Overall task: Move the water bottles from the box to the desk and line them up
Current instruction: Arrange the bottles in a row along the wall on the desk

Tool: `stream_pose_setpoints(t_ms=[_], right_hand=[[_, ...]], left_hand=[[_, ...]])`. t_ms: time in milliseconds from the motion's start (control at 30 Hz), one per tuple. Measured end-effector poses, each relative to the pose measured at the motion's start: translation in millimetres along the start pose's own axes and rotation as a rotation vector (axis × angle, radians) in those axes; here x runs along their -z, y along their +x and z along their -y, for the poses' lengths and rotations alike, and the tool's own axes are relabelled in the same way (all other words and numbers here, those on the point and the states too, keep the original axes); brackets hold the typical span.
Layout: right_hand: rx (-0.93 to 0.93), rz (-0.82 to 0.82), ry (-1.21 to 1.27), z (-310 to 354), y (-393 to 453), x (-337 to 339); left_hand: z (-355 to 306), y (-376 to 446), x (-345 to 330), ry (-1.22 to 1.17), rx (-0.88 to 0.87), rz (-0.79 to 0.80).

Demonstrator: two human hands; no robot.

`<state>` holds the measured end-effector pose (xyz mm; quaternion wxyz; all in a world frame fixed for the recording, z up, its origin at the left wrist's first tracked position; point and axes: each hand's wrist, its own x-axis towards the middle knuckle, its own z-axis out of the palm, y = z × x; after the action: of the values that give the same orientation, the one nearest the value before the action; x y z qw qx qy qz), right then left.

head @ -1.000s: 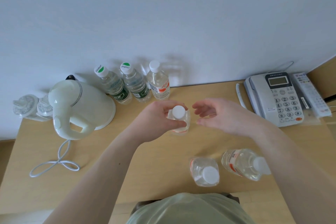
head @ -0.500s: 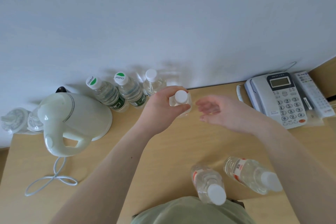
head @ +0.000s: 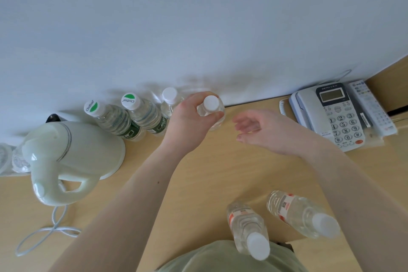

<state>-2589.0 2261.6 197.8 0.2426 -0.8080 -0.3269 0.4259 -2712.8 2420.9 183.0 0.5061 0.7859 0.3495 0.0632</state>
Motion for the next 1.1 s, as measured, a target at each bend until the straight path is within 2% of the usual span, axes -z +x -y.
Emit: stream_pose_setpoints(t_ms=[333, 567, 833, 1100], right_hand=[[0.010, -0.003, 0.031, 5, 11, 3], [0.008, -0.001, 0.020, 4, 8, 1], [0.022, 0.007, 0.026, 3, -9, -3], [0.026, 0.034, -0.001, 4, -34, -9]], left_hand=[[-7, 7, -7, 0.028, 0.009, -0.009], [-14, 9, -9, 0.114, -0.073, -0.092], [-17, -3, 0, 0.151, -0.120, -0.095], [-17, -27, 6, 0.053, -0.082, -0.121]])
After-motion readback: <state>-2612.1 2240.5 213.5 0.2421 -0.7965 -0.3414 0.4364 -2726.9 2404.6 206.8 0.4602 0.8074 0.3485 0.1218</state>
